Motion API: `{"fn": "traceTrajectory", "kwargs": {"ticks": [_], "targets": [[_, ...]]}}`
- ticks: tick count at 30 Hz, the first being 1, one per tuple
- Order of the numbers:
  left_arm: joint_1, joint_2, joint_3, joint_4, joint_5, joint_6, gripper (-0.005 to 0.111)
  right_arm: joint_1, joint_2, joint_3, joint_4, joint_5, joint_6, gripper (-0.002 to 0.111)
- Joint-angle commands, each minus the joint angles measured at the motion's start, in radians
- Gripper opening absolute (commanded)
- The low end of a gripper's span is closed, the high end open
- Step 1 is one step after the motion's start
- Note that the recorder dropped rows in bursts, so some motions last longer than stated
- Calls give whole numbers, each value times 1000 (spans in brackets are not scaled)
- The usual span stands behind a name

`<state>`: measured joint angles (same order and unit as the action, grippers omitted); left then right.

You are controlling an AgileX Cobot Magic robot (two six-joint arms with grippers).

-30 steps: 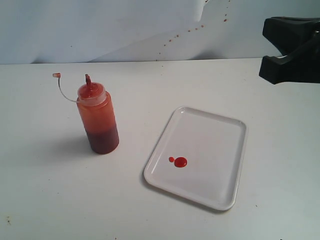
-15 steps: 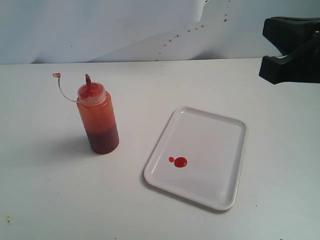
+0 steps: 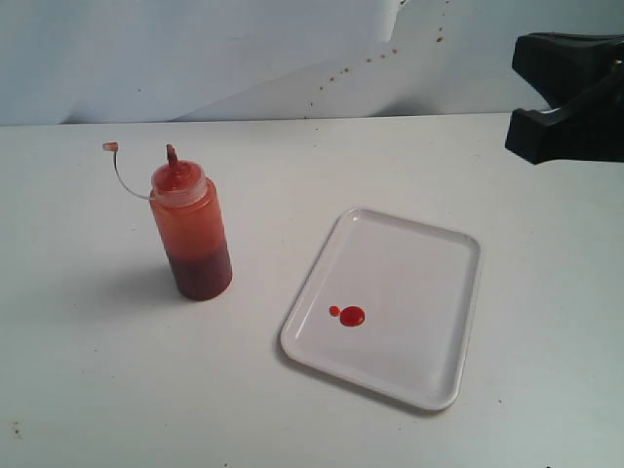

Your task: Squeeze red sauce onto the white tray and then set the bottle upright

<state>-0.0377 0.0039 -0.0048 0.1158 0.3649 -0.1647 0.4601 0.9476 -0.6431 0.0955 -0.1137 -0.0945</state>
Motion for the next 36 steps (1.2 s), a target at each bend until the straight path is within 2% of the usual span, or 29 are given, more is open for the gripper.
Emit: {"fn": "traceTrajectory", "kwargs": {"ticks": [1, 10, 15, 36], "targets": [[0, -4, 5, -5, -13, -15, 0, -8, -1, 7, 3, -14, -3, 0], [0, -4, 5, -36, -9, 17, 0, -8, -1, 7, 3, -14, -3, 0], [0, -4, 5, -128, -9, 144, 0, -8, -1, 7, 3, -14, -3, 0], [0, -4, 5, -121, -13, 143, 0, -8, -1, 7, 3, -14, -3, 0]]}}
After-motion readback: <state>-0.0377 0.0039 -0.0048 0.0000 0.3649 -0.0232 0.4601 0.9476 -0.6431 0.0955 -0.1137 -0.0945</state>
